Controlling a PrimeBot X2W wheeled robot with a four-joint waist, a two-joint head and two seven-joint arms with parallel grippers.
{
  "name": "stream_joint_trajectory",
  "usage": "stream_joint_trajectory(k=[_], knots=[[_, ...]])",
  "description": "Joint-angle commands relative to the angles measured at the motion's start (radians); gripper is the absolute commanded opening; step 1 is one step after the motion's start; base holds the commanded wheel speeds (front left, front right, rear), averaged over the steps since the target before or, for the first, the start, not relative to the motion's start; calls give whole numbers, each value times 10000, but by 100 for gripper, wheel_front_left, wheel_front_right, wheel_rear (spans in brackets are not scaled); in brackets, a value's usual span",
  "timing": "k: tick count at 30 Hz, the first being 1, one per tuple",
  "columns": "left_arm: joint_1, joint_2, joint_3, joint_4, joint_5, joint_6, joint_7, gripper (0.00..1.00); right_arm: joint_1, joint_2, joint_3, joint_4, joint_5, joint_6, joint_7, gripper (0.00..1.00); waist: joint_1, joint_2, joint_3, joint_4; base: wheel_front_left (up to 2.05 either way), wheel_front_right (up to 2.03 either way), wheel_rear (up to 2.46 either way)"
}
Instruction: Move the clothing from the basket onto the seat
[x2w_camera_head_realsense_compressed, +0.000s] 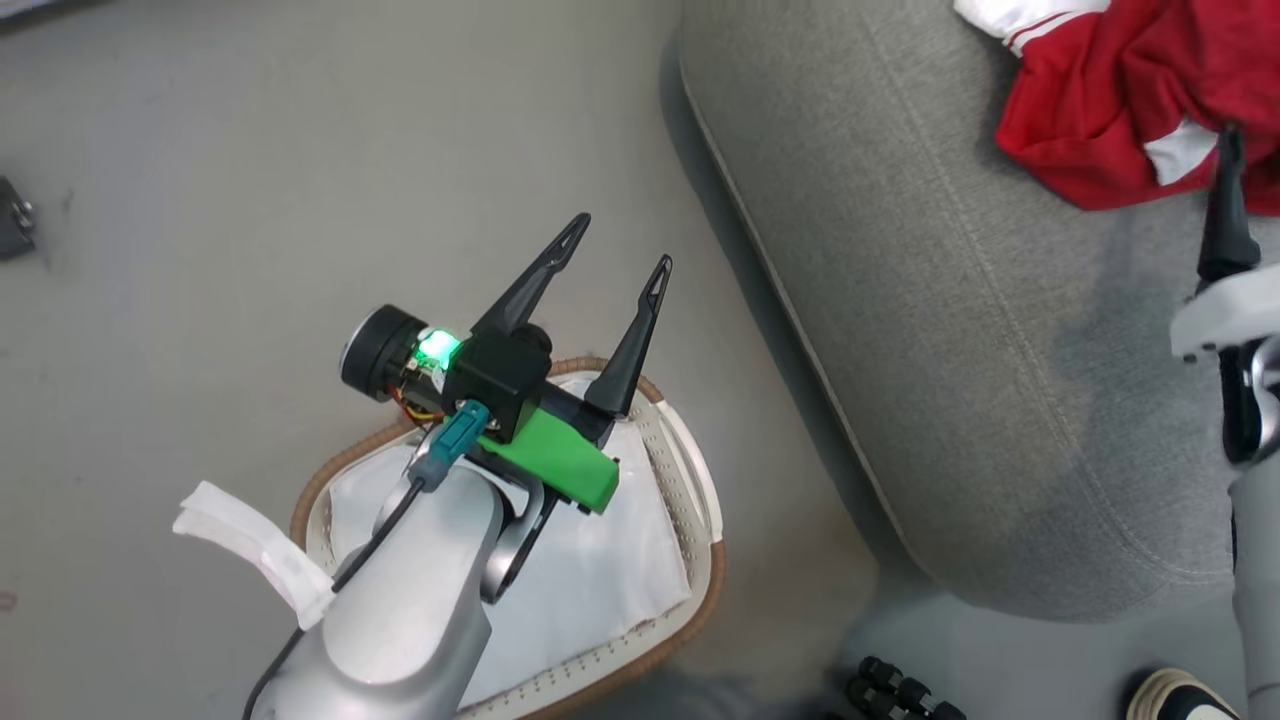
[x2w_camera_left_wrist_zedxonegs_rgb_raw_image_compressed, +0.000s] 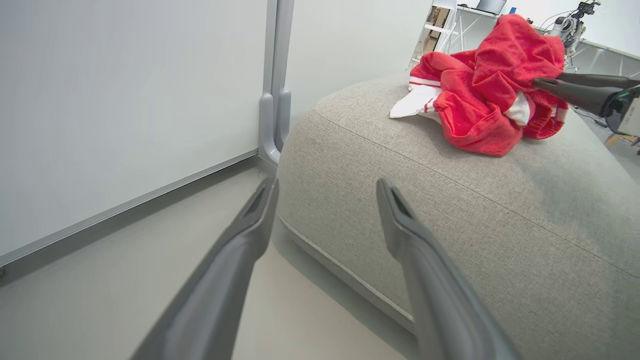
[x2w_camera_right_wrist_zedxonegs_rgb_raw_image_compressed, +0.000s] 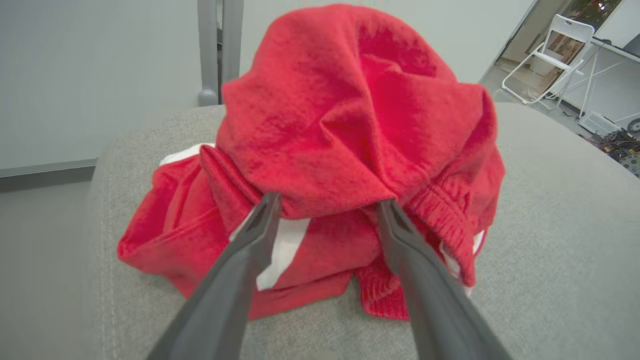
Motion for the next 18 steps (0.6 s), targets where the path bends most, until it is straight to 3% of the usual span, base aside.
stream_joint_trajectory(k=[1,11,18], knots=[[248,-29,84,10,-47,-30,8,100,420,95,-44,-161,77,-13,-4,100,-1,-1,-653,-148,0,0,0],[1194,-200,563,-238,-131,-31,8,100,2177,557,482,-1712,269,-13,-3,100,-1,-1,-2050,-37,0,0,0],[1832,-275,1659,-170,-13,-21,8,100,2608,913,1527,-2172,561,-13,-3,100,-1,-1,-2699,806,0,0,0]])
